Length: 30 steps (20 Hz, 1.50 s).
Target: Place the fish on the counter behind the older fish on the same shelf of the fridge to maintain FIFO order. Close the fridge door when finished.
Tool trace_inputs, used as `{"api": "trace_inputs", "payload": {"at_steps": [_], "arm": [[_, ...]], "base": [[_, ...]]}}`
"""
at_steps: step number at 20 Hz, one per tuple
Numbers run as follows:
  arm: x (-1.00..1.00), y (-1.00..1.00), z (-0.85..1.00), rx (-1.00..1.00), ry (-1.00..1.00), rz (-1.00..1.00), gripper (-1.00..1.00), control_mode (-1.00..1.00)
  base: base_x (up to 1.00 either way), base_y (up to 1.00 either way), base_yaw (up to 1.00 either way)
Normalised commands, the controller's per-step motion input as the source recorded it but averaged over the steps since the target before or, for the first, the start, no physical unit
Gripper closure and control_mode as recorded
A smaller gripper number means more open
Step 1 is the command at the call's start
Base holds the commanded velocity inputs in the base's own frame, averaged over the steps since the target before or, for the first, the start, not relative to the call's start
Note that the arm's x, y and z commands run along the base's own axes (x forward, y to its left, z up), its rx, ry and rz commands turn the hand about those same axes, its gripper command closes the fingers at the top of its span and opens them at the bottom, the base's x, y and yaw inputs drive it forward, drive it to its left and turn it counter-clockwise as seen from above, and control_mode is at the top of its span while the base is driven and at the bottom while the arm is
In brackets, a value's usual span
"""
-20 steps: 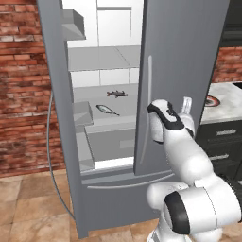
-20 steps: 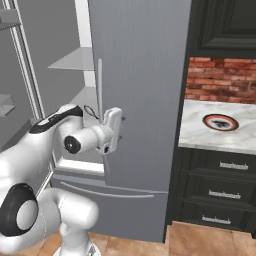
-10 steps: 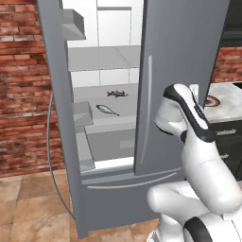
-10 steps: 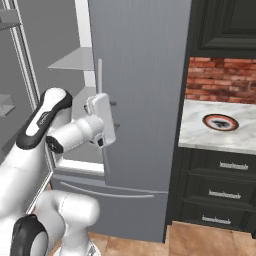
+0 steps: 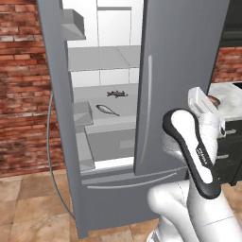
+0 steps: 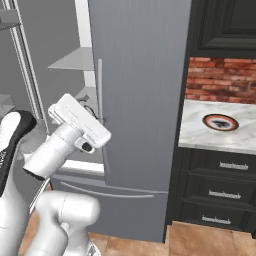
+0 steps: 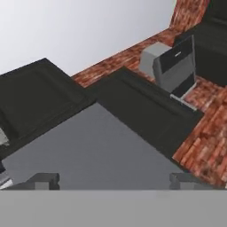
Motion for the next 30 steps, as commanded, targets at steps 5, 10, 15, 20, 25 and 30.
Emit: {"api": "trace_inputs", "payload": {"at_steps": [5,10,15,20,25,30], "arm": [[-0.76,0.66,0.00,-0.83,-0.36,-0.10,-1.00,-1.00],[-0.85,0.88,0.00,-0.69,-0.04,-0.11,-1.00,-1.00],[-0.84,0.99,0.00,-0.55,0.13,-0.13,-1.00,-1.00],[-1.00,0.82,0.17,-0.37,0.21,-0.12,-1.00,-1.00],[-0.97,0.77,0.27,-0.34,0.12,-0.18,-1.00,-1.00],[-0.90,0.93,0.06,-0.43,0.01,-0.24,-1.00,-1.00]], "base": [[0.00,0.00,0.00],[0.00,0.00,0.00],[0.00,0.00,0.00],[0.00,0.00,0.00],[0.00,0.00,0.00],[0.00,0.00,0.00]]}}
